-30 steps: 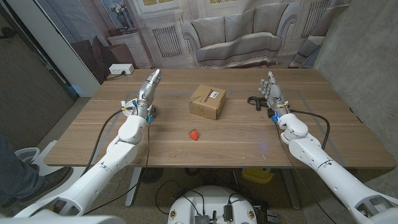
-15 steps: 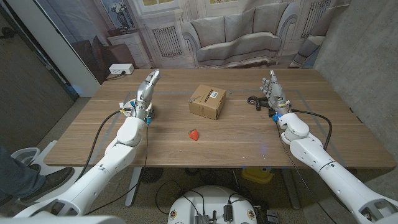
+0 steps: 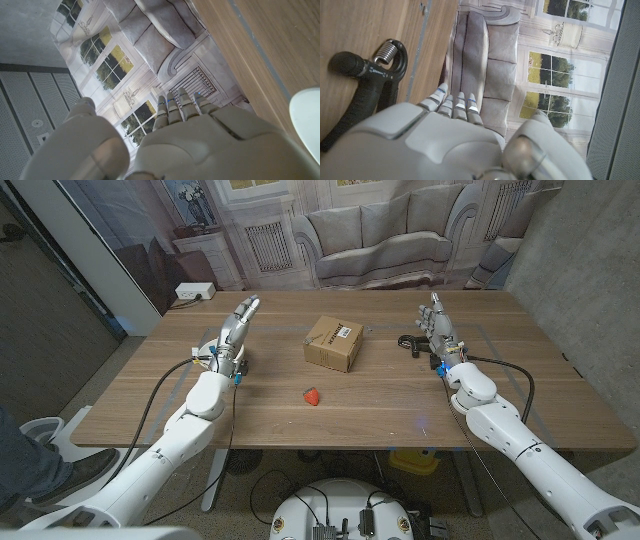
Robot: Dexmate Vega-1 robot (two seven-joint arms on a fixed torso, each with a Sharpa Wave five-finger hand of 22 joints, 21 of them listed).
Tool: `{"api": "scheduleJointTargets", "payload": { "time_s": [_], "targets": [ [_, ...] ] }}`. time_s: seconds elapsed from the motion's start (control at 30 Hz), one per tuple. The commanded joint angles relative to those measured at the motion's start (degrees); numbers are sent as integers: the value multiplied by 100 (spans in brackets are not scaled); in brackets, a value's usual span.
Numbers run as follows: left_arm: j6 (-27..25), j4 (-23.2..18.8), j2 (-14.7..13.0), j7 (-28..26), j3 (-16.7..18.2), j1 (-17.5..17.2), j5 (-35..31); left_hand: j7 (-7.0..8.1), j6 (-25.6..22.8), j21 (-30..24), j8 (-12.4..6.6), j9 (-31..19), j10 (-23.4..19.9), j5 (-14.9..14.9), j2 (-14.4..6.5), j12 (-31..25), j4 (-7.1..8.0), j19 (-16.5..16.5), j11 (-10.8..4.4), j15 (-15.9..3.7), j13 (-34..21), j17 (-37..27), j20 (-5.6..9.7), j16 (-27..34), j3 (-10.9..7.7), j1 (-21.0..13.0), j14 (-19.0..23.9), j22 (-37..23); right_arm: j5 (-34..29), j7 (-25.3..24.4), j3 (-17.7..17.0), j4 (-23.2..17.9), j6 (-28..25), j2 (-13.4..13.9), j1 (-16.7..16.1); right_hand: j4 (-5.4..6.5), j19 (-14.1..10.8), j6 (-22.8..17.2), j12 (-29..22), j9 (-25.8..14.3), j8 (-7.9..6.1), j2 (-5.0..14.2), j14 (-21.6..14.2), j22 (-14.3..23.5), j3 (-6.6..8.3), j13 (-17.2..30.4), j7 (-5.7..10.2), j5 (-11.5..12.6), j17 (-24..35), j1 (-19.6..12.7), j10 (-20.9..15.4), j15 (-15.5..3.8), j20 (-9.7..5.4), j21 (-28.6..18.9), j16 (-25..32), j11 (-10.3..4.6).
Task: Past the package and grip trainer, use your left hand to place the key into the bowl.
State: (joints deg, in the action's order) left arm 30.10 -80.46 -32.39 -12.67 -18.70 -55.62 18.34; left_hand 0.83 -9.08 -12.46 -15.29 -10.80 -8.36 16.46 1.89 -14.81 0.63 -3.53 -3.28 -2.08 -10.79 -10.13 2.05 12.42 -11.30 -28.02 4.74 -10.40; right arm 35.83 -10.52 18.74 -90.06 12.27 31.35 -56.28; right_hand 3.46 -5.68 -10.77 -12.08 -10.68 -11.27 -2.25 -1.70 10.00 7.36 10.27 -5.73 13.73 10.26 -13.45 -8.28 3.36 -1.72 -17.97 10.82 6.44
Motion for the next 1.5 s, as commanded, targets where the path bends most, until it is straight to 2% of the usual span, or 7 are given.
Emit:
{"api": "scheduleJointTargets", "payload": {
  "time_s": [0.03,0.43,0.57,0.73,1.1,1.37,1.5],
  "targets": [
    [192,27,-59,-294,83,-86,-410,-11,-93,24,-14,-8,-95,-17,-10,7,-54,-54,-37,-158,-21,-20,-10,-29,-20,-71,100,-5,-71,-128,20,-72,21,-64,-44,-11,-58,-55,-28,-8,-51,-65,-40,15,-29,29,14,-40,20,-5,-70,21,-11,42,27,13],
    [147,177,-74,-512,17,24,-840,78,-111,31,12,-10,-130,-9,-27,27,-94,-43,-75,-150,-23,-20,-47,-52,-35,-155,112,-3,-7,-226,-22,-2,231,-234,-189,-18,-72,-103,-29,-8,-59,-73,-48,17,-44,29,25,-51,22,-2,-80,27,-10,65,23,5],
    [164,214,-74,-681,6,54,-1056,90,-188,38,28,-13,-154,-3,-39,64,-139,-22,-101,183,-28,-25,-106,-49,-43,-247,209,-2,-42,-274,-39,-52,275,-227,-253,-20,-74,-110,-30,-8,-59,-69,-49,17,-44,30,32,-54,22,-5,-85,28,-9,73,21,9],
    [276,294,-45,-801,-12,78,-1187,53,-273,39,23,-15,-191,1,-56,77,-159,-2,-88,14,-30,-28,-19,-71,-49,-294,203,-2,-62,-328,-58,-103,323,-239,-330,-24,-77,-116,-30,-8,-57,-61,-52,18,-44,30,46,-57,21,-11,-87,32,-9,84,19,9],
    [459,492,30,-972,-94,171,-1449,103,-320,38,35,-17,-220,6,-79,93,-181,22,-127,3,-33,-33,-68,-79,-59,-348,214,-2,-119,-440,-44,-239,326,-264,-446,-35,-56,-129,-28,-9,-51,-34,-50,19,-37,30,63,-65,21,-30,-89,31,-2,122,12,9],
    [131,151,-178,-1132,-109,128,-1878,114,-363,41,34,-18,-212,10,-92,111,-201,28,-125,-28,-34,-34,-73,-84,-70,-392,222,-1,-110,-476,-57,-326,353,-285,-521,-41,-56,-138,-26,-9,-49,-24,-50,20,-36,31,69,-71,20,-38,-88,23,1,138,9,-1],
    [93,129,-180,-1287,-107,128,-2018,289,-406,47,43,-19,-233,18,-98,124,-241,34,-157,-132,-36,-33,-89,-100,-82,-466,211,0,-104,-501,-63,-373,356,-294,-562,-44,-58,-149,-26,-9,-50,-20,-47,21,-36,31,65,-74,20,-43,-90,26,-1,146,6,3]
  ]
}}
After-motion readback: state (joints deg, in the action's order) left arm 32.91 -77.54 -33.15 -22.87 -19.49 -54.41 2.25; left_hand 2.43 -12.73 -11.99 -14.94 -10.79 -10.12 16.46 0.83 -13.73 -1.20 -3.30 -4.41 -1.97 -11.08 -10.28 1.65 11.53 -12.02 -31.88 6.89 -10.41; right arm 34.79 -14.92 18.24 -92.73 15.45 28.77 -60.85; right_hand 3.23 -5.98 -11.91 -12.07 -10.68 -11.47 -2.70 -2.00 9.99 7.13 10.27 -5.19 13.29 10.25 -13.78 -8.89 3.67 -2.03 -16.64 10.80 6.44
